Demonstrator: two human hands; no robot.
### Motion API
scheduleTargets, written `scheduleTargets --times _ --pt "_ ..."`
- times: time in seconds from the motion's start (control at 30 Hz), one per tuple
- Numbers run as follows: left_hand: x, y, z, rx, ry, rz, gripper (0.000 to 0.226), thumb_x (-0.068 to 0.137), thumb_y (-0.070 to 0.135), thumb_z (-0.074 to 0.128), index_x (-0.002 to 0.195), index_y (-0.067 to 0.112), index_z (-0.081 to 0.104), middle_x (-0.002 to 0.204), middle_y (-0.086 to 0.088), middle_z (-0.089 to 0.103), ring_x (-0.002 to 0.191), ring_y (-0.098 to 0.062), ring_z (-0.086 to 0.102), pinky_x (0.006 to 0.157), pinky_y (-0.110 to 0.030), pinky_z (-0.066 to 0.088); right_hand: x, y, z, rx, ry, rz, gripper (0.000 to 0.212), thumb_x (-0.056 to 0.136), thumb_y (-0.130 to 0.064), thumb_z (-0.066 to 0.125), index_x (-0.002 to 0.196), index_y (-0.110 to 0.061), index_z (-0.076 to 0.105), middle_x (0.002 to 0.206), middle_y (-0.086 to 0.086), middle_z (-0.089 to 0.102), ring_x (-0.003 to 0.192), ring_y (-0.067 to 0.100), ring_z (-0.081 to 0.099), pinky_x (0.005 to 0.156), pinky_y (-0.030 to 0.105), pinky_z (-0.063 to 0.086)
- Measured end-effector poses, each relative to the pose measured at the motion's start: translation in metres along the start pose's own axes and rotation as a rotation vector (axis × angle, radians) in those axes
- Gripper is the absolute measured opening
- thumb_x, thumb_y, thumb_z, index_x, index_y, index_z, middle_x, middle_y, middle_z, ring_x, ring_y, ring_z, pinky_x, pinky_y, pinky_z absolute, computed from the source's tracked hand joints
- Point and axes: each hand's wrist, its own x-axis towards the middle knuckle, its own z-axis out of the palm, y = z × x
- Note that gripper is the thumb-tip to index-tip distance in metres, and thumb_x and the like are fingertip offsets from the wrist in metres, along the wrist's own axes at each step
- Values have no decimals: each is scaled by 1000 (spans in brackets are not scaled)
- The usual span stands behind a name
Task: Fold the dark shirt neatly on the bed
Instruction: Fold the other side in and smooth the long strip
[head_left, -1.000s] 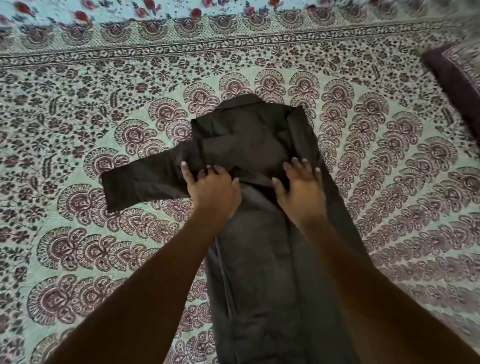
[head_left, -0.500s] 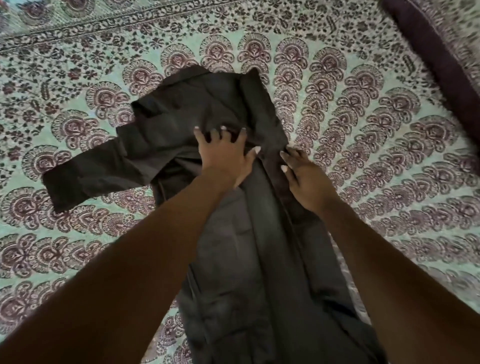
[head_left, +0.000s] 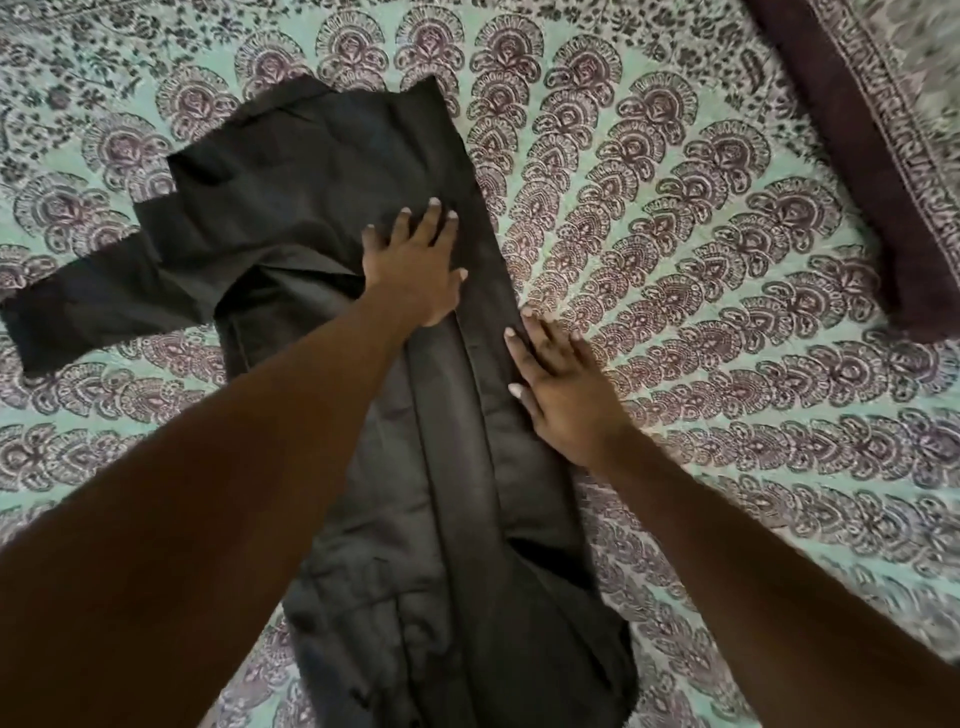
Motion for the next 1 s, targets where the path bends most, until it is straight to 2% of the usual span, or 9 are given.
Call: scheduleTargets --times 0.23,0.37,0.47,0.57,0.67,0.77,0.87,0.93,1.0 --pt "-40 44 -6 -9 189 59 55 98 41 58 142 9 50 152 -13 41 136 -36 43 109 -53 40 -71 9 -1 -25 -105 -26 67 104 -51 32 165 -24 25 175 9 11 160 35 15 126 56 25" --pt "-83 72 12 -78 197 3 63 87 35 66 143 12 50 160 -15 35 146 -39 35 115 -55 33 -83 15 -7 -32 -156 -55 71 101 -51 48 163 -20 31 174 14 12 159 41 14 124 62 24" --pt "-142 103 38 -270 302 -74 48 86 27 68 132 16 57 139 -15 48 121 -37 53 95 -51 51 -101 14 -5 -30 -200 -103 81 96 -55 62 161 -17 34 174 16 9 160 41 10 124 62 21" --pt "-211 141 70 -588 178 -220 39 97 24 61 134 16 54 130 -16 46 116 -40 53 90 -52 54 -126 13 0 -21 -237 -106 84 96 -56 60 165 -21 26 175 13 6 161 37 3 127 61 18" --pt "-260 171 96 -749 12 -331 45 103 34 53 146 33 41 134 -12 45 118 -42 56 89 -54 56 -146 13 3 23 -220 -57 79 97 -50 61 164 -25 28 175 11 6 161 36 5 127 57 15" --pt "-288 190 111 -854 71 -368 26 105 28 53 130 23 57 121 -9 46 101 -40 62 86 -49 56 -167 10 0 91 -177 -20 69 96 -40 65 157 -21 42 171 14 22 158 38 20 124 56 24" --pt "-292 197 125 -948 145 -482 17 99 18 64 94 5 72 105 -6 49 96 -30 60 94 -38 53 -188 5 -1 143 -69 33 47 92 -34 66 134 -14 62 143 11 55 127 34 56 100 51 55" --pt "-292 199 128 -994 160 -562 19 93 25 73 85 8 76 104 -5 55 96 -13 54 93 -16 43 -201 0 2 259 -63 95 38 87 -39 68 116 -15 68 116 6 63 96 29 66 77 40 58" --pt "-289 200 125 -1045 197 -622 16 87 26 80 86 11 78 107 -3 56 88 4 42 86 1 29 -213 -5 2 368 -99 168 46 78 -53 68 110 -20 69 104 0 67 83 27 68 66 36 57"
